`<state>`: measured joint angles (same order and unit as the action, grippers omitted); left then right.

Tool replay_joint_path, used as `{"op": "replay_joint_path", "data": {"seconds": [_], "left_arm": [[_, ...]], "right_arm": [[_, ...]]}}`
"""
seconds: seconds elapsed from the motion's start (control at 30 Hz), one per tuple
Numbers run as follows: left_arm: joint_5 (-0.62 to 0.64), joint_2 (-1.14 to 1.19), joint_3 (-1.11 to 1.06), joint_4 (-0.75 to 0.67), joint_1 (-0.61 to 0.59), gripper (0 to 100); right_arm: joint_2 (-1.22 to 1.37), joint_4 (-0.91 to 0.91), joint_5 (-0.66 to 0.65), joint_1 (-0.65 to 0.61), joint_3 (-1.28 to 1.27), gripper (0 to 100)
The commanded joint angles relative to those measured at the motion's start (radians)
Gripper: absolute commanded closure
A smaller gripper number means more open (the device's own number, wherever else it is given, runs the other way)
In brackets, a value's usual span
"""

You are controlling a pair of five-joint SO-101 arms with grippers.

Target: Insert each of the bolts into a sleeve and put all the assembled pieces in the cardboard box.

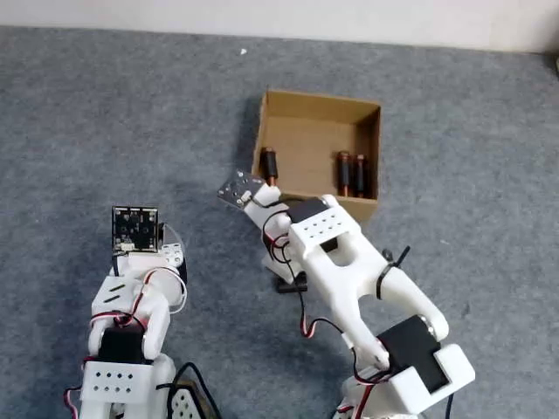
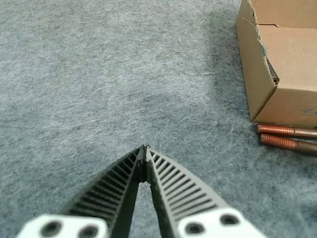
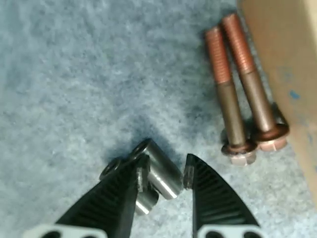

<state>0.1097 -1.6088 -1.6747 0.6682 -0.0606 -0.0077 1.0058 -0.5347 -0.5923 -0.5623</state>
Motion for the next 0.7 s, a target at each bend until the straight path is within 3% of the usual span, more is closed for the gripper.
{"op": "replay_joint_path", "data": {"seconds": [0.0, 0.37, 0.67], "left_arm": [[0.005, -0.007, -0.030, 0.002, -0.012, 98], [0.005, -0.007, -0.030, 0.002, -0.012, 98], [0.005, -0.007, -0.030, 0.002, -0.012, 98]], "right_arm": [[0.004, 0.064, -0.009, -0.010, 0.038, 87.8], [-0.048, 0.059, -0.041, -0.010, 0.008, 87.8], [-0.048, -0.061, -0.078, -0.005, -0.088, 87.8]]}}
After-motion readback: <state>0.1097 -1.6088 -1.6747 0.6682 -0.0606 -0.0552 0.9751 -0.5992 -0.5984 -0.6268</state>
